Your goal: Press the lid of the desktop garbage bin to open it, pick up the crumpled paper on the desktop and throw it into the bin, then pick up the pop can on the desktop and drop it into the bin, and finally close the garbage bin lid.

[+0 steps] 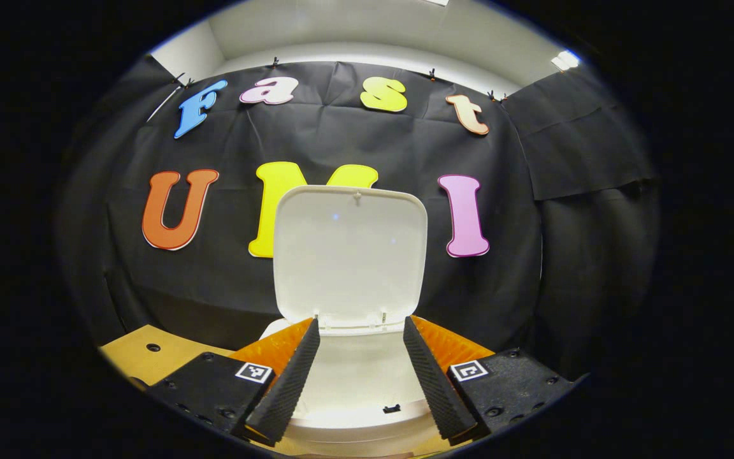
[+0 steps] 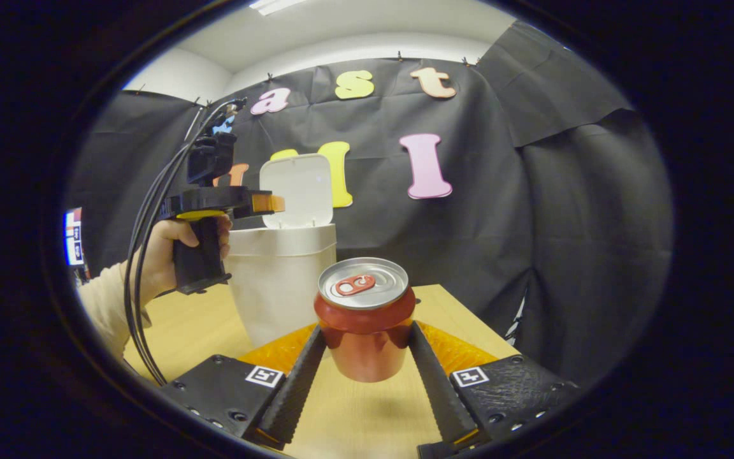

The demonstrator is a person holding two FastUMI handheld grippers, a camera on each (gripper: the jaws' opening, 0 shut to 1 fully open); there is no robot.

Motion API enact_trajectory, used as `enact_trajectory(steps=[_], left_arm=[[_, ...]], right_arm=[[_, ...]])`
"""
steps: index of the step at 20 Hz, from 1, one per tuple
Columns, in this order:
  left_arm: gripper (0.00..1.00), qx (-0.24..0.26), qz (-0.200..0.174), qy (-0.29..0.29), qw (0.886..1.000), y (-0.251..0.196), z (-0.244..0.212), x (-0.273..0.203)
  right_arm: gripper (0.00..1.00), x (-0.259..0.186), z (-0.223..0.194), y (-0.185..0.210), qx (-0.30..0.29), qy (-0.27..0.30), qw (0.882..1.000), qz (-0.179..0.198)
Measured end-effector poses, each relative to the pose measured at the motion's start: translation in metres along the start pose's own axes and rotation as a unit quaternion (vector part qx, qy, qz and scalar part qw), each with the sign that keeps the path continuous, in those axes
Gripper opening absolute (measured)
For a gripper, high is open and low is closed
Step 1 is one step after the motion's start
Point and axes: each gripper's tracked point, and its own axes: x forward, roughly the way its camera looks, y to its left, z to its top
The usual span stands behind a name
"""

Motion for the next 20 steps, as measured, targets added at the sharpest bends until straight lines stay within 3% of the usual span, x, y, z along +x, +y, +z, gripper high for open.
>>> enact_trajectory(steps=[3,13,20], left_arm=[[0.98,-0.010,-0.005,-0.003,1.000,0.004,0.005,-0.010],[0.98,0.022,0.043,0.004,0.999,0.066,0.007,-0.092],[0.98,0.028,0.076,0.012,0.997,0.102,0.005,-0.160]], right_arm=[[0.81,0.000,0.001,0.001,0.005,0.003,1.000,-0.001],[0.81,-0.014,0.053,0.019,-0.007,-0.038,0.999,-0.005],[0.81,-0.013,0.090,0.048,-0.011,-0.064,0.998,0.012]])
